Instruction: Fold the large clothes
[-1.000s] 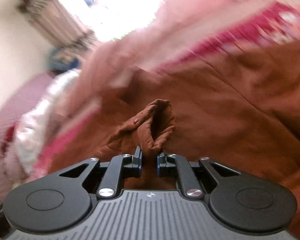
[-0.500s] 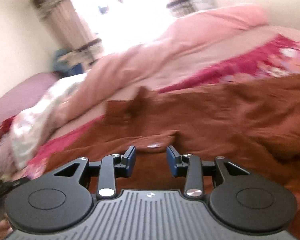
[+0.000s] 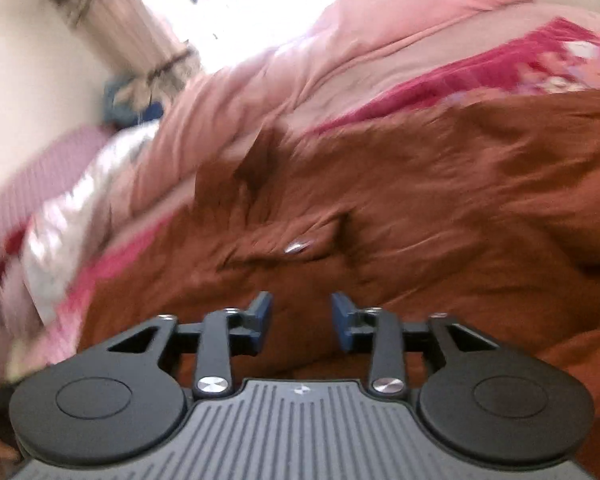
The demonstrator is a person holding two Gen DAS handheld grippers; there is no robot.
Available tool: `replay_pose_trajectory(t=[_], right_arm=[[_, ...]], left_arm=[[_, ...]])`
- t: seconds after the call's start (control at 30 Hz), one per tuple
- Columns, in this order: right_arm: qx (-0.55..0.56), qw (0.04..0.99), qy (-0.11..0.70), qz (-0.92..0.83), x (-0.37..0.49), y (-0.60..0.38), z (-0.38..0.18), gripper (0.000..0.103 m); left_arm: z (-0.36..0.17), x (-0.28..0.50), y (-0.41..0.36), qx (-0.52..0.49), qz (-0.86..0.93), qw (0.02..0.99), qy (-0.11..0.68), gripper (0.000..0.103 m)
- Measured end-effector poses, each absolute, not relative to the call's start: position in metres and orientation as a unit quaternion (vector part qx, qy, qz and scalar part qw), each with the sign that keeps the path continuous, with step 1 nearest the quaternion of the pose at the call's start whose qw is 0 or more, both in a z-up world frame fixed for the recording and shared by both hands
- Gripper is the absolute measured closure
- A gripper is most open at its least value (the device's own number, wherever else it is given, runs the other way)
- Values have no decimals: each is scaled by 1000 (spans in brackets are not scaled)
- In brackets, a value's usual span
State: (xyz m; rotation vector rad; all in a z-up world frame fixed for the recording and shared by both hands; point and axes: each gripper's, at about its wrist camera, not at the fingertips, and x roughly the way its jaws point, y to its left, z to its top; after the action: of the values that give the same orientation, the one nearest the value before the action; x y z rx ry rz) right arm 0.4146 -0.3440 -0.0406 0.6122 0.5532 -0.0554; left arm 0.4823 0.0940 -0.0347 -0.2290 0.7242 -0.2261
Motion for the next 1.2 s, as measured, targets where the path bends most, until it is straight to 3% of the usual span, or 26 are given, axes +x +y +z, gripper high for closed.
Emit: replay_pose_trajectory(t=[0.07,0.47,0.8,1.1,1.17,1.2], right_arm=[[317,915,243,-56,385,-378,-35,43],[382,853,135,-328,211,-591,-78,42],[486,795,64,-358,199,-663,-109,43],[491,781,47,-383,208,-676,-105,43],[480,782,52,-394,211,-674,-101,55],[472,785,55,-398,214,-674,-99,77]], left_arm=[[-29,472,93,-101,-107,924,353,21],[-39,444,91,-78,-95,927,354,21],[-43,450,84,-74,-78,925,363,21],[-40,453,85,-78,-75,925,364,21],[-38,453,85,-78,-78,926,361,21],[-37,452,85,-77,-80,927,359,21]])
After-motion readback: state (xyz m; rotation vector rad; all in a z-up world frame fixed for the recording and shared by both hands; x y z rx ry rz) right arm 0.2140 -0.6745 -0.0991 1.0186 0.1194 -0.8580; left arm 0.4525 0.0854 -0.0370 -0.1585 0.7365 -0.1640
